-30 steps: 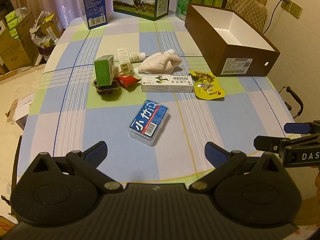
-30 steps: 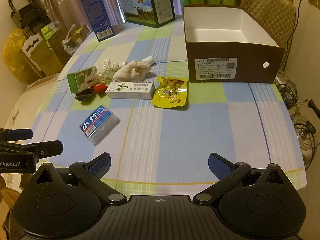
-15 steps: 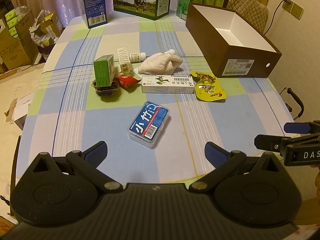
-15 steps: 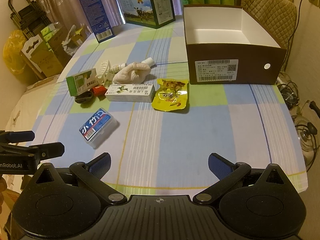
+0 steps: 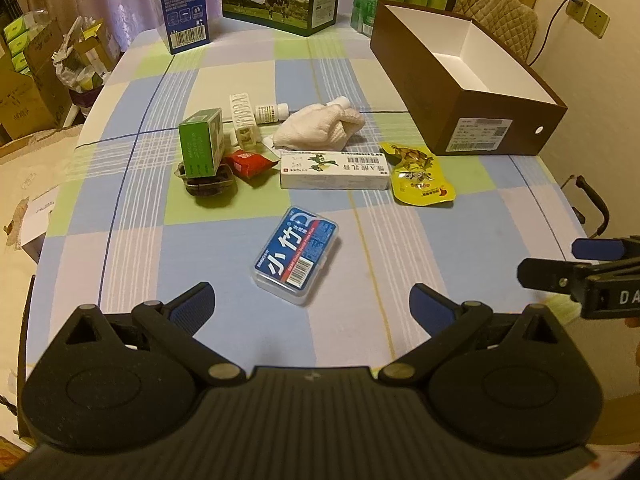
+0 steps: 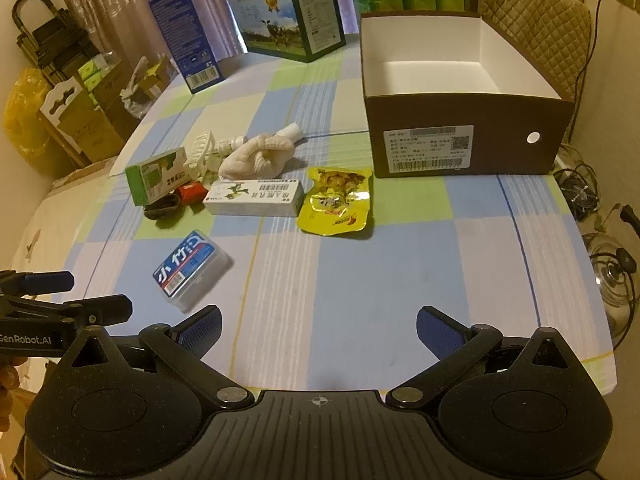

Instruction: Organize objects

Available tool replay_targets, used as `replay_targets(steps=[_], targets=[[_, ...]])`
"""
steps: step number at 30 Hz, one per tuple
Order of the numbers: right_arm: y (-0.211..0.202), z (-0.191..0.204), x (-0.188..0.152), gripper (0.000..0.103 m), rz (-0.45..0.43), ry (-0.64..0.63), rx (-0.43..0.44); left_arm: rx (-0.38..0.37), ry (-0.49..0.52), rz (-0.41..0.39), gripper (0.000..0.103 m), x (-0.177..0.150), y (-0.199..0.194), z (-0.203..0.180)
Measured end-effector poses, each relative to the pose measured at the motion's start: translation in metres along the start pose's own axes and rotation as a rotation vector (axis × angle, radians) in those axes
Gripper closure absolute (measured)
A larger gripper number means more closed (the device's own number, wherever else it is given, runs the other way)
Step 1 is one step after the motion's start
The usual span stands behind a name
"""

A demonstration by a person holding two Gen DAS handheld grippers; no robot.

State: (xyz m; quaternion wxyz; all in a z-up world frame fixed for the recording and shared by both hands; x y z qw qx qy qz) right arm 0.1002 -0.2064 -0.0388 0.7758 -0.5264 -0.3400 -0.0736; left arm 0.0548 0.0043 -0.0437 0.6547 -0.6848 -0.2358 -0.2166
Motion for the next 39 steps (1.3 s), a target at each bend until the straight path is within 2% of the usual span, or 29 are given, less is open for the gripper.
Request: replay_targets(steps=[18, 25, 39], targets=[[0.015, -0.025, 0.022, 0.002, 0.009, 0.027, -0.024, 0.024, 0.031, 0.018, 0.001, 0.020, 0.035, 0.001], [0.022, -0.036, 0.031, 0.002, 0.006, 0.039, -0.034, 0.033, 0.058, 0.021, 0.001, 0.025, 0.060, 0.004], [0.032, -0.063, 0.039, 0.002, 0.018, 0.087, -0.054, 0.002, 0.148, 0.099, 0.017, 0.017, 0.126, 0.003]])
Point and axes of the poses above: each gripper's, at about its wrist camera, not at the fingertips, and y roughly the way its jaws point, z to its left, x to its top, the point moved 4 cm from there along y, roughly the way its jaws point, and after that the axes turned 5 degrees about -z, right-handed, at the moved point
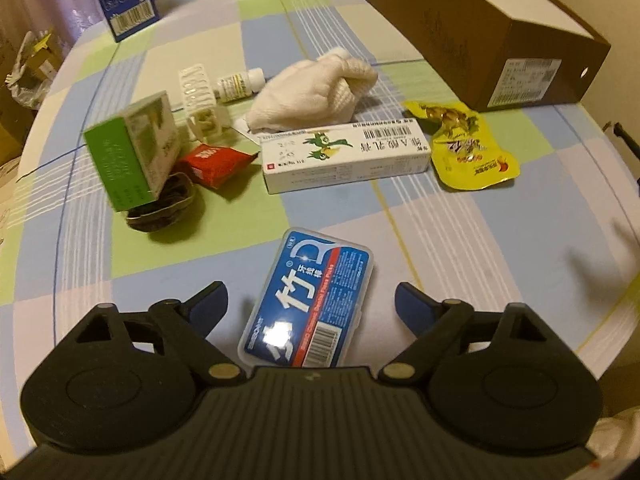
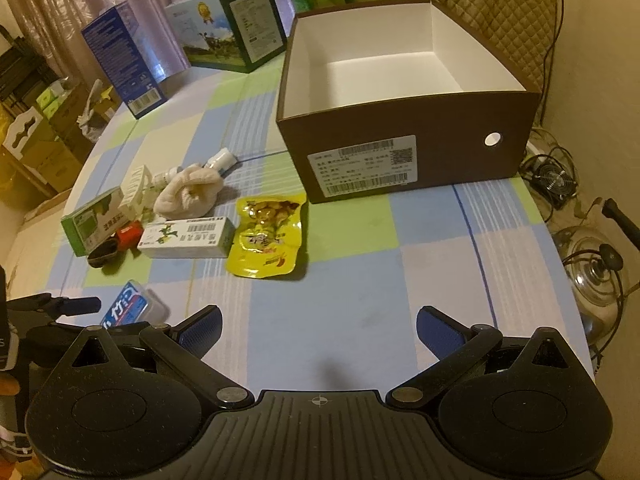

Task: Organize objects
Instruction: 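Grasp the blue floss-pick case with the left tool, then carry the blue case with the left tool while the right tool grasps the yellow snack pouch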

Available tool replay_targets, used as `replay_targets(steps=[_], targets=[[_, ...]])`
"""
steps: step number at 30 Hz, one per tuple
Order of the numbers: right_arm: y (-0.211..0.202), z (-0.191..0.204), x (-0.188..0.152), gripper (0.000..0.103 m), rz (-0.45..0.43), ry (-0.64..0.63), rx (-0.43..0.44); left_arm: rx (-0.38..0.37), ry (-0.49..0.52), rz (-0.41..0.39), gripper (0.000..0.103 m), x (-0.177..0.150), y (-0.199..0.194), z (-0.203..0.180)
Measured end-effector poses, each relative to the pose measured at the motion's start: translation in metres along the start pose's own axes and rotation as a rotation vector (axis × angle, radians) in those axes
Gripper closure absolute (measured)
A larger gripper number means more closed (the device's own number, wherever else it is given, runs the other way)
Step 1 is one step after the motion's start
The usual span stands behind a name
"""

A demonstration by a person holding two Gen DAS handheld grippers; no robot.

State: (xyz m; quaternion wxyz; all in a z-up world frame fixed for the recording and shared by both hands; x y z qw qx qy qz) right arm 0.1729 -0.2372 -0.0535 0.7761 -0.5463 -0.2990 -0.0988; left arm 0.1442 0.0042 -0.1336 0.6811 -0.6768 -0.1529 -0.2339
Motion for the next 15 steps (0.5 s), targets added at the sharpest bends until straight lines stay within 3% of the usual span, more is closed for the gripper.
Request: replay_targets(steps=[6, 9, 15], targets=[[0.008, -0.004, 0.005, 0.002, 0.007, 0.004, 0.002, 0.002, -0.001, 0.011, 0.026, 0.004, 0.012, 0.002], [0.014, -0.002, 0.009, 0.002, 0.007, -0.006, 0.009, -0.007, -0.014, 0.025, 0.042, 0.003, 0.017, 0.004], [0.035, 0.009, 0.021, 0.002, 0.002, -0.045, 0.041, 0.016, -0.075, 0.025, 0.044, 0.000, 0.016, 0.014]])
Point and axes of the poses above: each gripper's, at about its wrist camera, not at the fingertips, and y roughly the way its jaws point, z to its left, x to its top, the point moved 4 cm from there along y, roughly the way its jaws point, and after that the axes turned 5 degrees about -z, right-handed, at the moved point
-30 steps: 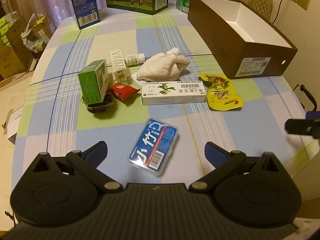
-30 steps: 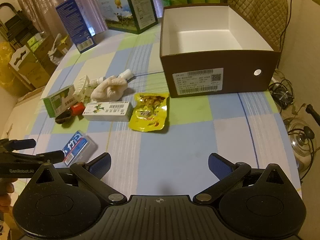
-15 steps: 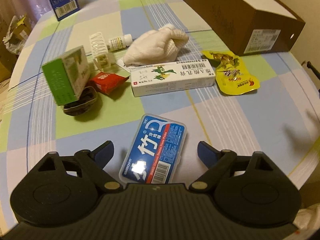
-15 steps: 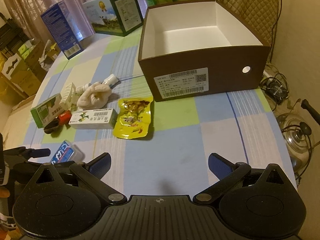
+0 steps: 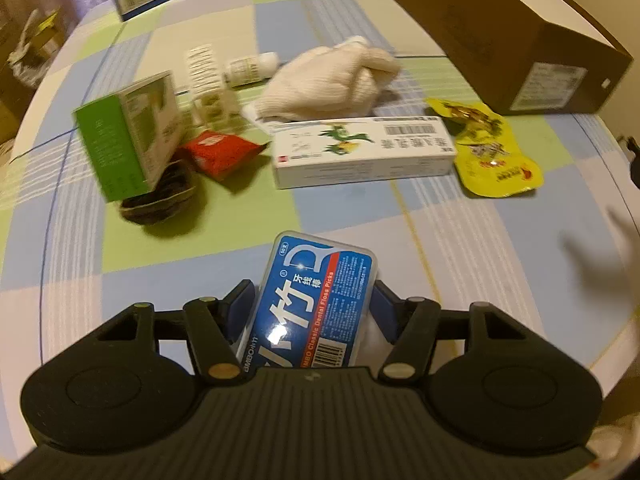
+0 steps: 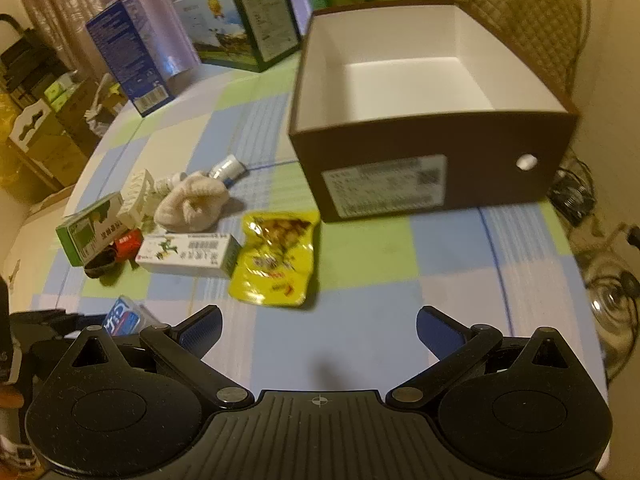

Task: Organize objects
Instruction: 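Carry the blue case with the left tool while the right tool grasps the yellow snack pouch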

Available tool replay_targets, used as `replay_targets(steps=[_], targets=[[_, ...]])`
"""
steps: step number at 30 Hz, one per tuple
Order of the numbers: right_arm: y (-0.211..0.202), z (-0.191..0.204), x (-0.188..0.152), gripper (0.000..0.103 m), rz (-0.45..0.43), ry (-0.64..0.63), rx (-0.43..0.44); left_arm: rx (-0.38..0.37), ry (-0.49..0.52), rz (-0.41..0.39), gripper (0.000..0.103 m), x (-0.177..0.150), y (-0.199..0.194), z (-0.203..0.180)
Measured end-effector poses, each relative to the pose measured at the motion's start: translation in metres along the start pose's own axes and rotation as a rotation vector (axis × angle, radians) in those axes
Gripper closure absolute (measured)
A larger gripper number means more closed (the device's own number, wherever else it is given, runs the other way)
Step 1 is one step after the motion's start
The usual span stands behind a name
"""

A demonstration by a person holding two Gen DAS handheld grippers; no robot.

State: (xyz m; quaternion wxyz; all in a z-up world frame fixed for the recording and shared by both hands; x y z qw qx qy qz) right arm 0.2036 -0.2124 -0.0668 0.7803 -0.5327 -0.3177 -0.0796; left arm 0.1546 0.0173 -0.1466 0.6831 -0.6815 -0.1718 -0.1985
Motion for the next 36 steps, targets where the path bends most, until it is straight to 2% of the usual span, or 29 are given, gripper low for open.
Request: replay_targets(steps=[7, 14, 25, 29, 31, 36], targets=[[0.040, 0.016, 0.016, 0.002, -0.004, -0.044, 0.032, 0.079, -0.104, -0.001, 0.045, -0.006, -0.008, 0.035], [0.086, 0.022, 0.026, 0.004, -0.004, -0.042, -0.004, 0.160, -0.200, -0.001, 0.045, -0.013, -0.019, 0.074], [0.130, 0.027, 0.030, 0.025, 0.030, -0.022, -0.054, 0.210, -0.265, 0.023, 0.044, -0.026, -0.026, 0.096], [0.133, 0.030, 0.028, 0.029, 0.022, -0.047, -0.071, 0.212, -0.270, 0.024, 0.044, -0.027, -0.026, 0.097], [0.132, 0.035, 0.026, 0.041, 0.014, -0.086, -0.072, 0.212, -0.269, 0.024, 0.044, -0.027, -0.027, 0.097], [0.126, 0.037, 0.024, 0.045, 0.028, -0.113, -0.062, 0.204, -0.265, 0.016, 0.044, -0.027, -0.029, 0.095]])
Point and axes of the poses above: each gripper's, at about its wrist camera, not at the fingertips, and y roughly the way its jaws point, z to its left, x to its top, the point moved 4 cm from there along y, roughly the way its jaws point, and after that the axes turned 5 degrees about -z, right-handed, at the moved point
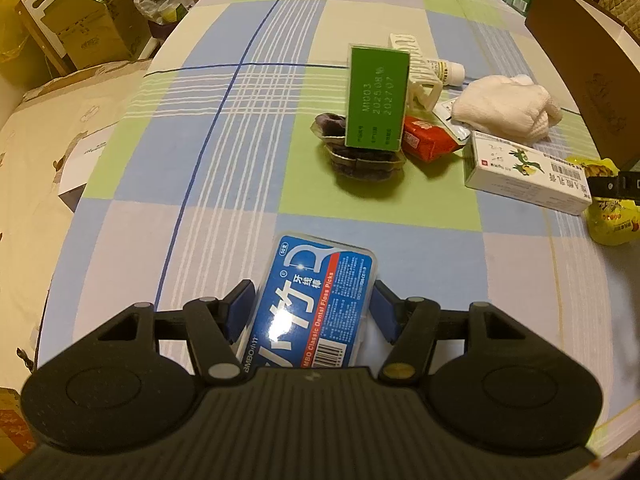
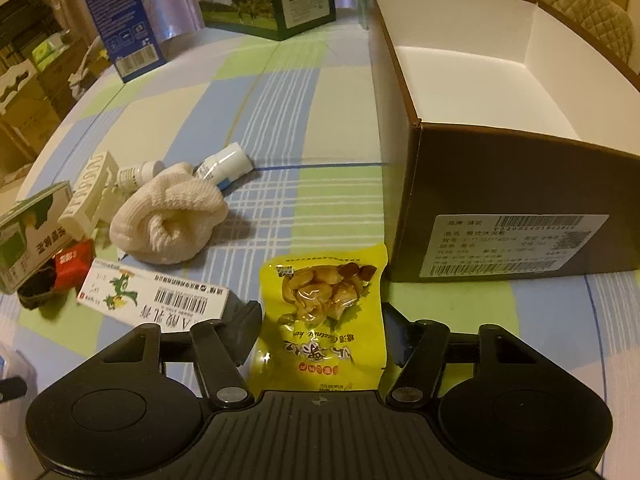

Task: Organize objects
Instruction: 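Carry the blue case with the left tool while the right tool grasps the yellow snack pouch, then lower the blue case and yellow pouch into the cardboard box and open both tools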

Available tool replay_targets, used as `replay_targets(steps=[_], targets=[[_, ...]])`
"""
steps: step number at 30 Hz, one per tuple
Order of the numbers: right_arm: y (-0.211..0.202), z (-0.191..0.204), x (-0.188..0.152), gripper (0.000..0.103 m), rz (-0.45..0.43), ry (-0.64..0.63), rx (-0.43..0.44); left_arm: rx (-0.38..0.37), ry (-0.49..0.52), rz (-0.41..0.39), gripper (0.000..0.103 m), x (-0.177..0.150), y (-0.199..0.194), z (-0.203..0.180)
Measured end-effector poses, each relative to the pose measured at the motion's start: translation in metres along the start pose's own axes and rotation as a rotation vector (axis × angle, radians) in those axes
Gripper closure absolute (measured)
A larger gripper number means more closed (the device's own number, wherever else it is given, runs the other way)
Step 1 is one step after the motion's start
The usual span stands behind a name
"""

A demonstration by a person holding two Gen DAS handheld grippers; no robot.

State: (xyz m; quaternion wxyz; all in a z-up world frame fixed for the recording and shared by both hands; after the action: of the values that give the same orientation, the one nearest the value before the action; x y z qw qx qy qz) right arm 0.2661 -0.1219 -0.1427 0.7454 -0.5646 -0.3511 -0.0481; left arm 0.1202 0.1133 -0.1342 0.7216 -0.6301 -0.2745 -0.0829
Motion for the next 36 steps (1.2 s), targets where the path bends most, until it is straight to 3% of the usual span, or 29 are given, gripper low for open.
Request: replay_targets(steps=[7, 19, 36], targets=[[-0.016, -0.001, -0.005, 0.052, 0.004, -0.018, 0.023, -0.018, 0.018, -0.015, 0.044, 0.004, -0.004, -0.009], [-0.066, -0.010, -0.014, 0.052, -0.028, 0.002, 0.073, -0.078, 0.062, -0.064, 0.044, 0.015, -0.025, -0.039], [-0.149, -0.060, 0.007, 0.052, -0.167, 0.097, 0.123, -0.240, 0.221, -0.209, 0.044, 0.073, -0.074, -0.145]])
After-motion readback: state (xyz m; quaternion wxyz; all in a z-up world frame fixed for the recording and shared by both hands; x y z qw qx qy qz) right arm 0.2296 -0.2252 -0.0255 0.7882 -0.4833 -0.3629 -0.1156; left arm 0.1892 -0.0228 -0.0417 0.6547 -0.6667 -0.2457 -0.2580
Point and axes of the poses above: each gripper's, at about its wrist camera, not at the fingertips, and y roughly the way its jaws point, z to its left, x to its top, the point moved 4 cm from there along y, roughly the way its jaws point, and after that the axes turned 5 degrees about -z, right-handed, at the moved point
